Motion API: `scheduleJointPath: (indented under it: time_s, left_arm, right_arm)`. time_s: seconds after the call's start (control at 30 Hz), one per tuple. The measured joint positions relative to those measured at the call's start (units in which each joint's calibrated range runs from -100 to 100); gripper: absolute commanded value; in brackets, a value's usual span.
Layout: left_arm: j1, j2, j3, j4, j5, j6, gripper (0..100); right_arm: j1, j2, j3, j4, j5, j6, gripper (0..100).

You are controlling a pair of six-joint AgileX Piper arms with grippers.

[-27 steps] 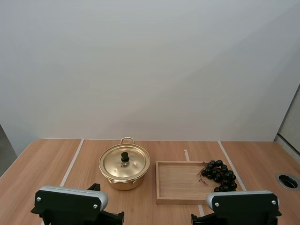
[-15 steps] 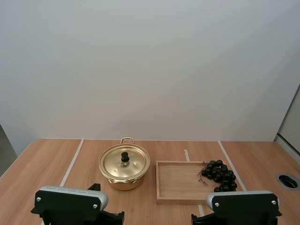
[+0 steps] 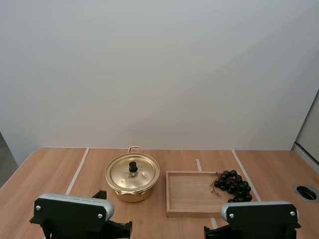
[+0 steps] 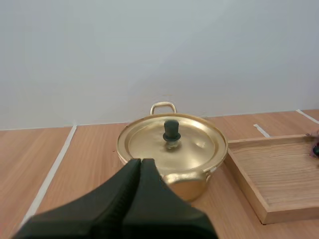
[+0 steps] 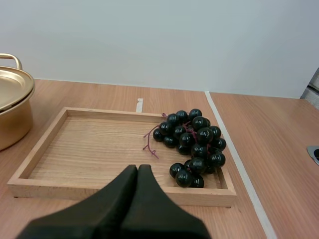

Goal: Open the lid, put the grape in the pot, and close it

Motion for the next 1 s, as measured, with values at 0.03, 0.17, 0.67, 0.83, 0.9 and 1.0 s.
scheduleJointPath:
  time_s: [0.03,0.17,0.67,0.83,0.9,1.0]
  left_arm:
    - [0.00,0.00,-3.63,0.00,0.00,0.37,0]
    - [0.00,-0.11,-13.48,0.20,-0.84,3.53,0]
    - [0.00,-0.20,-37.94,0.33,25.18,4.19,0]
    - [0.09,-0.20,-38.84,3.83,31.09,-1.22,19]
    - [0.34,-0.20,-38.84,7.41,31.48,-4.10,37]
    - [0.42,-0.20,-38.84,13.26,32.24,-9.81,71]
  right_arm:
    - [0.00,0.00,-3.06,0.15,2.23,0.03,0]
    - [0.00,-0.13,-14.31,0.70,4.07,0.03,0]
    - [0.00,-0.25,-35.74,0.11,26.32,0.03,29]
    - [0.00,-0.25,-36.04,0.11,31.05,0.11,100]
    - [0.00,-0.25,-36.04,0.11,32.62,0.11,100]
    - [0.00,-0.25,-36.04,0.11,33.23,0.11,100]
